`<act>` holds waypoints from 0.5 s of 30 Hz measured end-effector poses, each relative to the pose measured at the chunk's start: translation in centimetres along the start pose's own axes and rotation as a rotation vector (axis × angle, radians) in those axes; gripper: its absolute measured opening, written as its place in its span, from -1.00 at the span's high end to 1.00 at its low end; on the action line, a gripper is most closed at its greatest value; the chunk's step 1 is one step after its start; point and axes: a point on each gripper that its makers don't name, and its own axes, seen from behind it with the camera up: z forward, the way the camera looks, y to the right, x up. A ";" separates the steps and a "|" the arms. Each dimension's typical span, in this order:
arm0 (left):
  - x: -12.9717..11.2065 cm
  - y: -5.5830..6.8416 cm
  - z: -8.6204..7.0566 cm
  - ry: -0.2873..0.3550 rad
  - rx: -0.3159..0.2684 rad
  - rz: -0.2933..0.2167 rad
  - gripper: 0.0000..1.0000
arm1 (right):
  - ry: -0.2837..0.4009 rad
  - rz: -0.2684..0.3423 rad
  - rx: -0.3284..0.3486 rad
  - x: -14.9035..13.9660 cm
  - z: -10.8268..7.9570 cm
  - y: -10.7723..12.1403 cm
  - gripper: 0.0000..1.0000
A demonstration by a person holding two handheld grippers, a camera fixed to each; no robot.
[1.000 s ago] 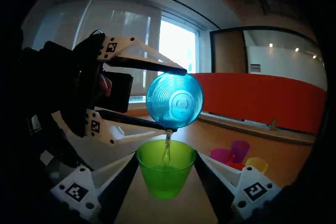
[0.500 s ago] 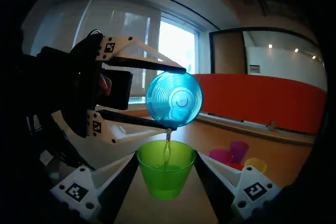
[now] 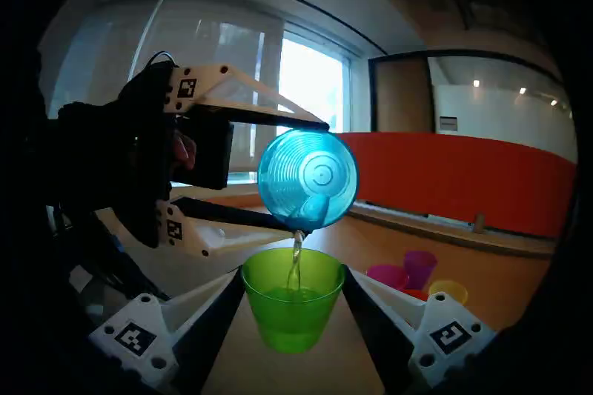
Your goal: Pour water
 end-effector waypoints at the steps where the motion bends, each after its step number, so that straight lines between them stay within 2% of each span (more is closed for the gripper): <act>1: 0.1 0.0 0.0 0.000 0.001 0.005 -0.77 | 0.001 0.001 0.000 0.0 0.0 0.0 -0.88; 15: 0.5 -0.8 -0.3 0.003 0.032 0.068 -0.77 | 0.010 0.006 -0.007 0.3 -0.3 0.4 -0.88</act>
